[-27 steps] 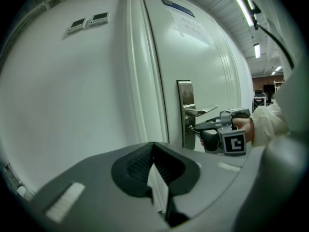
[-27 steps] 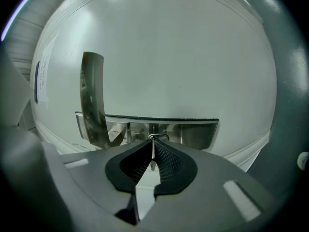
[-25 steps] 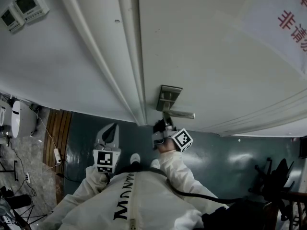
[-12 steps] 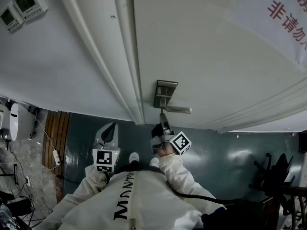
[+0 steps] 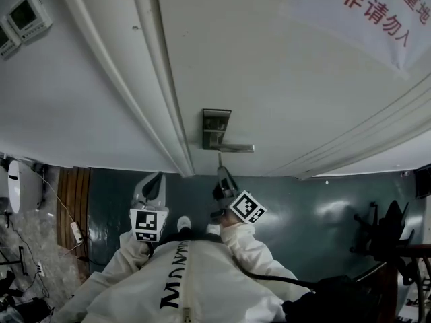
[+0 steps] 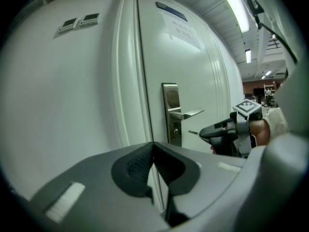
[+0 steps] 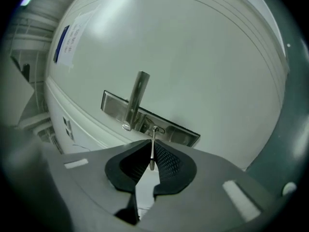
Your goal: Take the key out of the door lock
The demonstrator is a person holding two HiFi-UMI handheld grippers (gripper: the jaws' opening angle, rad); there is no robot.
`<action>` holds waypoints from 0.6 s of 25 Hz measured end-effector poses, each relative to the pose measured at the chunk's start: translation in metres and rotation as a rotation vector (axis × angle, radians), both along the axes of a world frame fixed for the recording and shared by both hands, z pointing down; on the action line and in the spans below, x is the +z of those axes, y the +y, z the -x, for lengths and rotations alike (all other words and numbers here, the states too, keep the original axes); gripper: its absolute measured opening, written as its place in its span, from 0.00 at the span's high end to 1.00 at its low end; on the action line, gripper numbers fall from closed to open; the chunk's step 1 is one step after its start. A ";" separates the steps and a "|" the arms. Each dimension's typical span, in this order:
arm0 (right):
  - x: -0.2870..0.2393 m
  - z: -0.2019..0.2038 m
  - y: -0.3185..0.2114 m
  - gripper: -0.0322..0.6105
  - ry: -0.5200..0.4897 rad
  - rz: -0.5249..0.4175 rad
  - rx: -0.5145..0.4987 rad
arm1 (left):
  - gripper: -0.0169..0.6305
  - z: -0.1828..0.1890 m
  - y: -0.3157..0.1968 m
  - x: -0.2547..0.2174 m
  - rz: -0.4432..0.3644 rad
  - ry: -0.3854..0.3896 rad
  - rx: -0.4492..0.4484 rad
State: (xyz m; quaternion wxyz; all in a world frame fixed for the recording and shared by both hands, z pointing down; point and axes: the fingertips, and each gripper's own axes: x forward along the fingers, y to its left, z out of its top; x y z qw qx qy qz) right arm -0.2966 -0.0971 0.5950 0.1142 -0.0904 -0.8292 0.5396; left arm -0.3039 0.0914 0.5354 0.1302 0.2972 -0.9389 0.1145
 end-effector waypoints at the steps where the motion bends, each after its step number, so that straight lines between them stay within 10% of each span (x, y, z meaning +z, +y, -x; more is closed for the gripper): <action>1: -0.001 -0.002 -0.001 0.92 0.000 -0.050 -0.007 | 0.97 0.000 -0.002 0.000 -0.001 0.000 0.006; 15: -0.036 -0.023 -0.008 0.92 -0.004 -0.762 -0.066 | 0.97 0.002 -0.023 0.000 -0.014 0.001 0.049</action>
